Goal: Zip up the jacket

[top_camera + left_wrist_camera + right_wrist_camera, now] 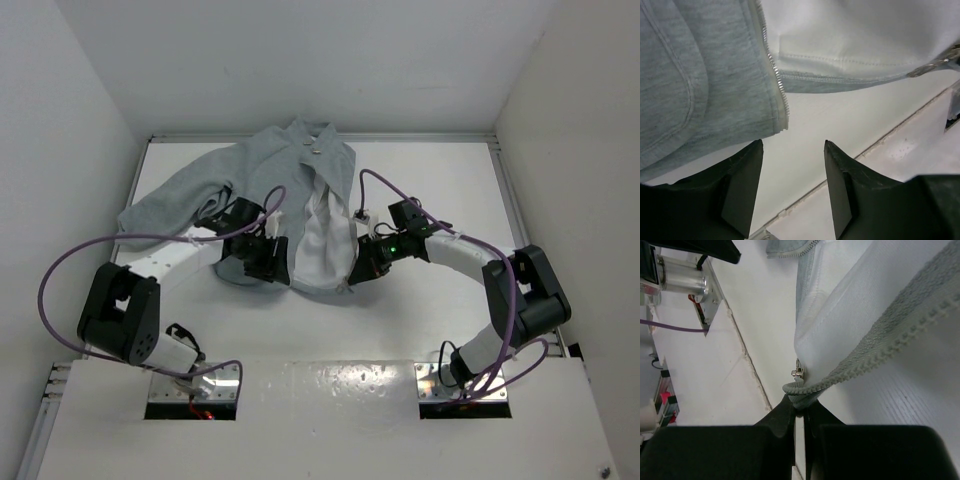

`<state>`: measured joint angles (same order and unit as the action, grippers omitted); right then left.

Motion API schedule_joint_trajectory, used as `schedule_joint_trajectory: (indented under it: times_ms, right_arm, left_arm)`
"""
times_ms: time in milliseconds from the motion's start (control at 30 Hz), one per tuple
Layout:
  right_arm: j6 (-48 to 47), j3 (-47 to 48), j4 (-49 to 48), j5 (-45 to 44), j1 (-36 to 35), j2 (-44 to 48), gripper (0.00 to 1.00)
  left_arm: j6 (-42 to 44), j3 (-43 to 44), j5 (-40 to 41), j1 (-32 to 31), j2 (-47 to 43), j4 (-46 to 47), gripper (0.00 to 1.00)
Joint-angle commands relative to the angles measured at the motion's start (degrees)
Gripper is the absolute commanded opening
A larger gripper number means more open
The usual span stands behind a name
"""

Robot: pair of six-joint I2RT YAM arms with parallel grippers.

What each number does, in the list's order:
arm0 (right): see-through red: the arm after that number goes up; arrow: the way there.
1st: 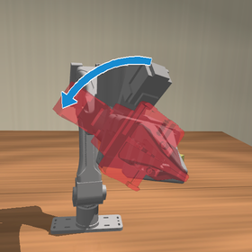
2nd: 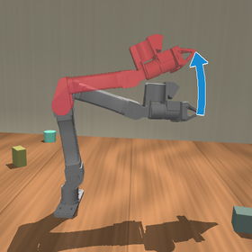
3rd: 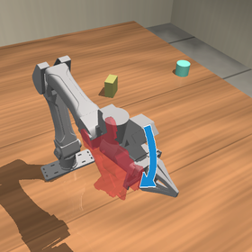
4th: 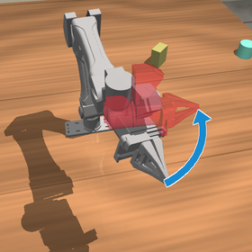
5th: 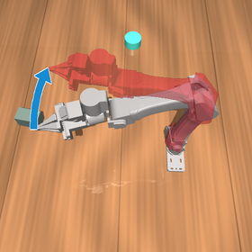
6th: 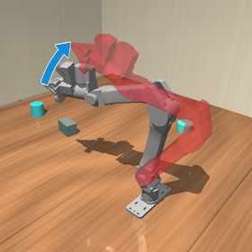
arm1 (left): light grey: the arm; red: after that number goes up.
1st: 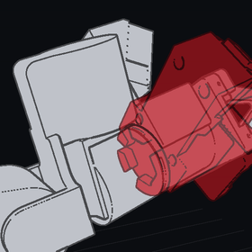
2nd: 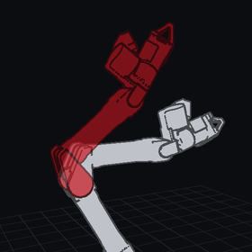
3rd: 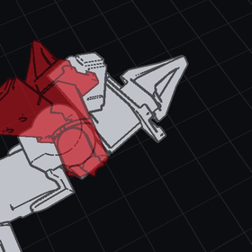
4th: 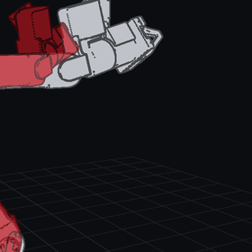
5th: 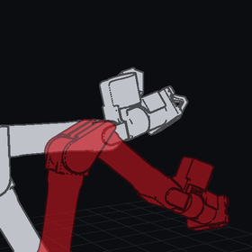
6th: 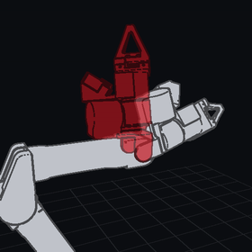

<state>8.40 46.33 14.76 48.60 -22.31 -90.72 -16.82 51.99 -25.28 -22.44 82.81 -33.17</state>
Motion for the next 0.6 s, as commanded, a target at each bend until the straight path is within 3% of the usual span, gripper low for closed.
schedule_joint_trajectory:
  times_ms: [0, 133, 367, 567]
  right_arm:
    - [1.1, 1.7, -1.9, 1.7, 0.0, -0.2, 0.00]
    - [0.7, 2.1, -2.2, 1.7, 0.1, -0.5, 0.00]
    - [1.2, 1.6, -3.0, 1.7, 0.0, 0.3, 0.00]
    - [1.7, 0.6, -2.9, 1.5, 0.0, 0.7, 0.00]
  left_arm:
    - [-1.4, -1.0, 3.4, -1.0, 1.2, -1.4, 0.57]
    - [-3.3, -1.6, 7.6, -1.6, 2.3, -0.8, 0.54]
    - [-5.7, -1.6, 4.2, 1.0, 3.4, 0.3, 0.52]
    - [-7.7, -1.7, 7.4, 1.0, 4.0, 0.8, 0.52]
